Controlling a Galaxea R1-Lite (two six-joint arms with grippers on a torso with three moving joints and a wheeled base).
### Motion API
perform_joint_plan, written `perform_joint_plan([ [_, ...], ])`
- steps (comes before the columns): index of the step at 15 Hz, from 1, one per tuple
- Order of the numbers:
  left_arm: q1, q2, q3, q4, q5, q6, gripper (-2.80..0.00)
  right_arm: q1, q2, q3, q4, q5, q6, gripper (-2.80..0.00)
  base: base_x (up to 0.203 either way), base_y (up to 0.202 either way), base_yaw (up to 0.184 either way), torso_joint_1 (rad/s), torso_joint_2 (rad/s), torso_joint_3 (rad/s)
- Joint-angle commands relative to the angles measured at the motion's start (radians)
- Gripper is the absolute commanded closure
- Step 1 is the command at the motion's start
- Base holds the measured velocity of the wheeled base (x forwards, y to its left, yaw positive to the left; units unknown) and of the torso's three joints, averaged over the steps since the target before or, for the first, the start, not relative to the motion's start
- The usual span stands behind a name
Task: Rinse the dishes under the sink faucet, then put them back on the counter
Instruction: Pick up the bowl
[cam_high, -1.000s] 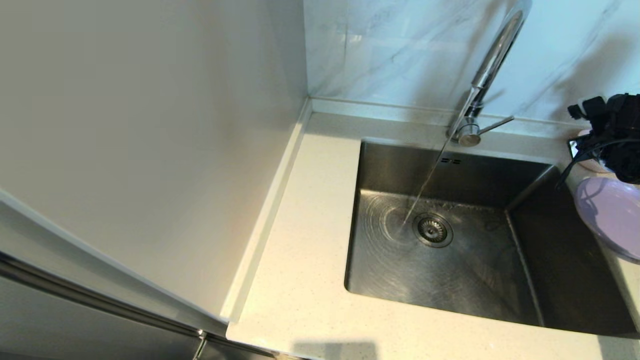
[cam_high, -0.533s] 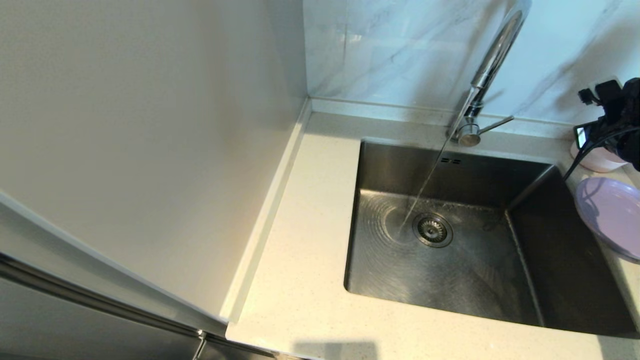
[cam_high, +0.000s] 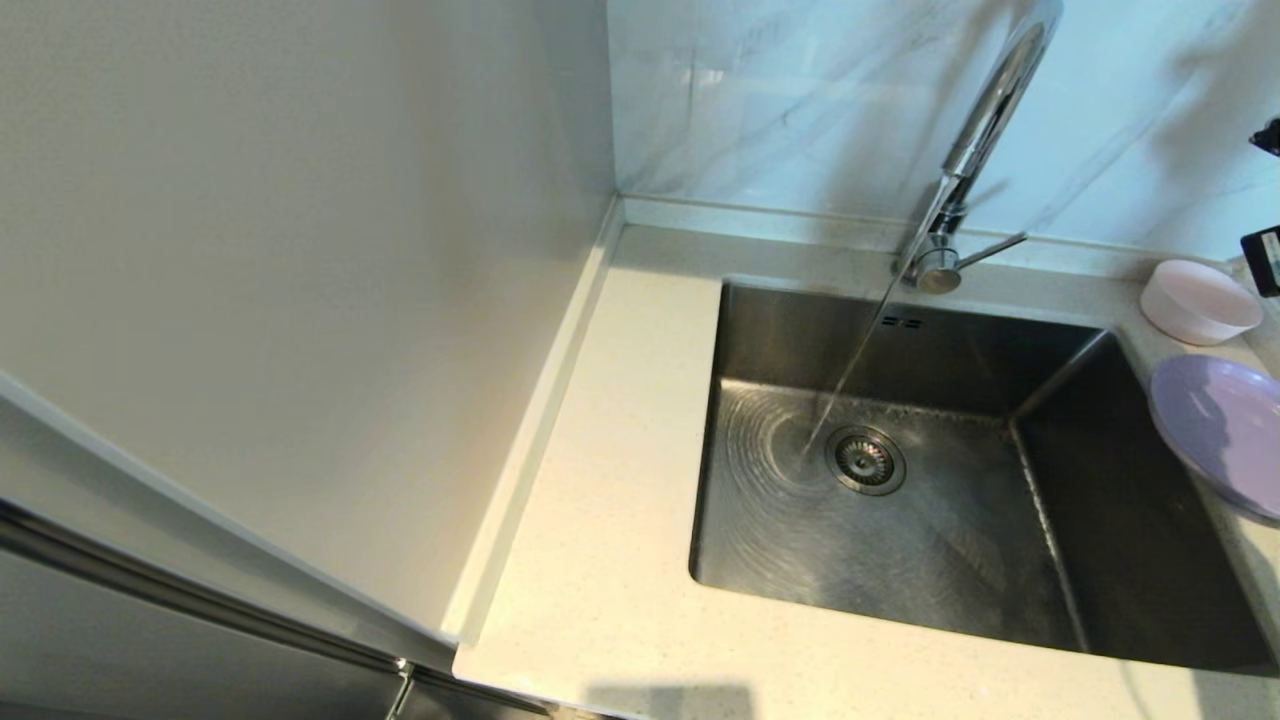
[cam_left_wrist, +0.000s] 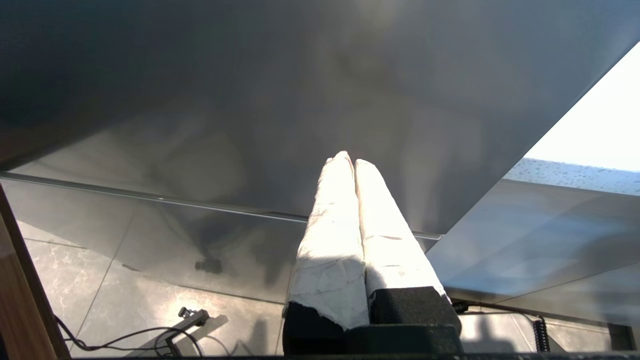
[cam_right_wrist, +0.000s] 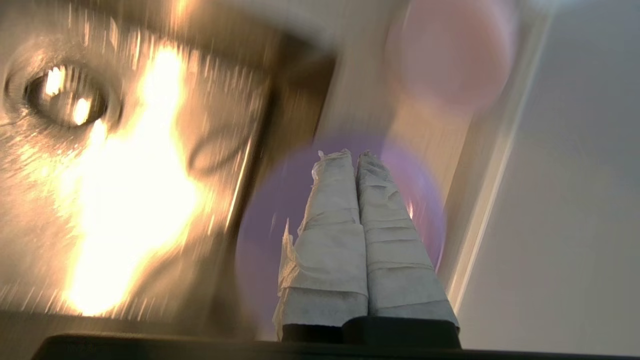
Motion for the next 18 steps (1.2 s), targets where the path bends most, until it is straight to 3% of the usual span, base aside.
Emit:
perform_joint_plan([
  [1,0.000,0.000,0.000,0.000,0.000,0.000,0.00,-0.035,-0.046,-0.039,0.326,0.002,-0.002,0.00,0.000,0.000,0.000,0.000,0.00,0.000],
  [4,0.000,0.000,0.000,0.000,0.001,0.000,0.00,-0.034,-0.036,-0.047,0.429,0.009,0.018,0.00,0.000,0.000,0.000,0.000,0.00,0.000],
  [7,0.000,0.000,0.000,0.000,0.000,0.000,0.00,0.001,0.024,-0.047,0.306,0.002,0.164,0.00,0.000,0.000,0.000,0.000,0.00,0.000],
  [8,0.000,0.000,0.000,0.000,0.001,0.000,0.00,0.003,0.042,-0.046,0.242,-0.008,0.179,-2.80,0.000,0.000,0.000,0.000,0.00,0.000],
  [12,0.000,0.000,0.000,0.000,0.001,0.000,0.00,0.002,0.108,-0.044,-0.004,-0.126,0.179,-2.80,0.000,0.000,0.000,0.000,0.00,0.000],
  [18,0.000,0.000,0.000,0.000,0.001,0.000,0.00,-0.003,0.186,-0.044,-0.022,-0.146,0.177,-2.80,0.000,0.000,0.000,0.000,0.00,0.000],
])
